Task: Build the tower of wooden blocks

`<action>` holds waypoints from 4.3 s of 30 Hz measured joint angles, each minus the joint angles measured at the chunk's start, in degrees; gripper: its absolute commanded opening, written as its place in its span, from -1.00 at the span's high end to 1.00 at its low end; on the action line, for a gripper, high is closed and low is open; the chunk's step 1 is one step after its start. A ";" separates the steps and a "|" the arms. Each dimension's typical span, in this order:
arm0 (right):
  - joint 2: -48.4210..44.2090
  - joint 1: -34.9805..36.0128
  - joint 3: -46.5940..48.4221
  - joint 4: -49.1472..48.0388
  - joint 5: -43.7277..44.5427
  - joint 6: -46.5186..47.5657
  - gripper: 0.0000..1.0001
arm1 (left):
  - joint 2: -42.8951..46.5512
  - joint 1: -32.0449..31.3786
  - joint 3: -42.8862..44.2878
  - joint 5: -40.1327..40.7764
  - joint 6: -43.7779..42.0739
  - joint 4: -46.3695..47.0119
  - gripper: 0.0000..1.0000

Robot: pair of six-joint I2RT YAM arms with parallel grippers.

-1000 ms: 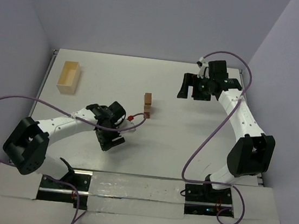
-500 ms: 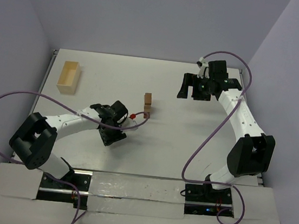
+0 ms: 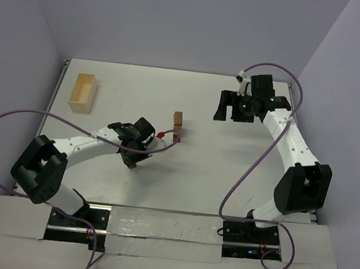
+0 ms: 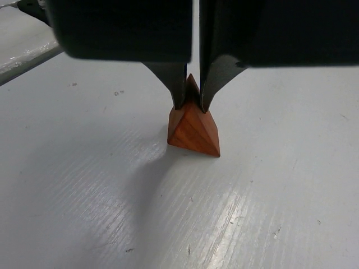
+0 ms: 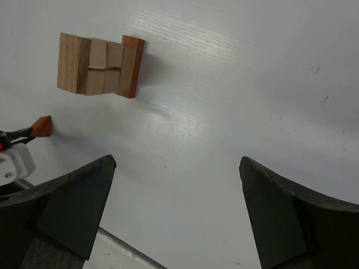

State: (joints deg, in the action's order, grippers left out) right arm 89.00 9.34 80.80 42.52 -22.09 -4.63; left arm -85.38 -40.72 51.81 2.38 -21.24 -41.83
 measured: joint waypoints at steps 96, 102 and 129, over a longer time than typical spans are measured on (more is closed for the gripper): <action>-11.90 0.37 -7.02 -4.46 -3.64 2.25 -0.99 | -5.49 -6.76 12.05 -1.89 26.63 -6.22 1.00; -11.90 0.42 -7.02 -4.44 -3.97 2.58 -0.99 | -5.58 -6.14 12.07 -1.87 27.10 -5.98 -0.05; -11.59 1.01 -7.00 -4.29 -5.33 4.17 -0.99 | -17.65 19.88 27.42 -35.89 -24.59 -16.19 -0.43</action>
State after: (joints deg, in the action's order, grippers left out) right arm 77.41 10.35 73.80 38.24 -27.42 -0.46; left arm -103.03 -20.84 79.23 -33.50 -45.83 -58.02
